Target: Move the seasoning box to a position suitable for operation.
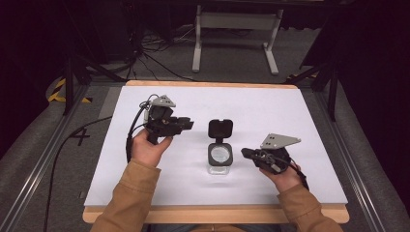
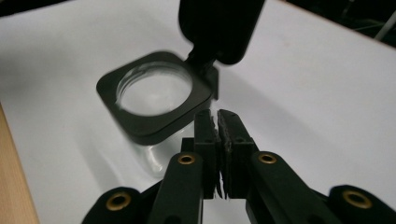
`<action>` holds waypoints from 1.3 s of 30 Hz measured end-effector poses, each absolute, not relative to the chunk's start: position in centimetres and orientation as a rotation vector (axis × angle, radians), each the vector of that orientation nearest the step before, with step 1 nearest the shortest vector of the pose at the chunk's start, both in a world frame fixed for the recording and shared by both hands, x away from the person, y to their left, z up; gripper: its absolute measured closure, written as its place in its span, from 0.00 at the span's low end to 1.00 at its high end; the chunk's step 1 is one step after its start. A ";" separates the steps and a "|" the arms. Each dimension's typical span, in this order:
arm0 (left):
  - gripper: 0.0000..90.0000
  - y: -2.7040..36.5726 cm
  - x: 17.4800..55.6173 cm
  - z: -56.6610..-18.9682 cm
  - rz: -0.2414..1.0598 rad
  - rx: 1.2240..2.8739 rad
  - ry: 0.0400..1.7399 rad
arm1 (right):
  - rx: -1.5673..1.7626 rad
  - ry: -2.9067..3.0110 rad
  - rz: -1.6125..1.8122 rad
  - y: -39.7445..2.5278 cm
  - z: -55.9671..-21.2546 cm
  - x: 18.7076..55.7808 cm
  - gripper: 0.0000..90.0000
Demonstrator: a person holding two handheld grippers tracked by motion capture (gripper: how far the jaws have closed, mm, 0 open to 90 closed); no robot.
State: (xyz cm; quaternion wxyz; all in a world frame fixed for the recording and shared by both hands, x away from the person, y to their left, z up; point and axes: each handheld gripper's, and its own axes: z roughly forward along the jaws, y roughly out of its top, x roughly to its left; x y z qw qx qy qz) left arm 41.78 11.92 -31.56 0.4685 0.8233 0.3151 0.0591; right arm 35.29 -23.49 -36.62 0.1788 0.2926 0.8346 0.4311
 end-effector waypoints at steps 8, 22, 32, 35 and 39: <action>0.75 14.2 40.5 -31.7 0.184 2.034 0.813 | 0.864 2.303 1.265 -26.4 -34.5 37.5 0.85; 0.65 17.4 42.1 -34.8 0.208 2.082 0.935 | 1.067 2.237 1.216 -32.6 -35.4 40.7 0.69; 0.64 18.7 44.0 -38.2 0.178 2.106 1.028 | 1.194 2.251 1.116 -34.7 -38.2 42.5 0.62; 0.64 18.4 44.4 -39.0 0.153 2.127 1.037 | 1.212 2.256 1.103 -34.9 -38.8 42.8 0.63; 0.64 18.1 44.7 -39.7 0.162 2.184 1.034 | 1.216 2.299 1.059 -34.9 -39.9 43.3 0.63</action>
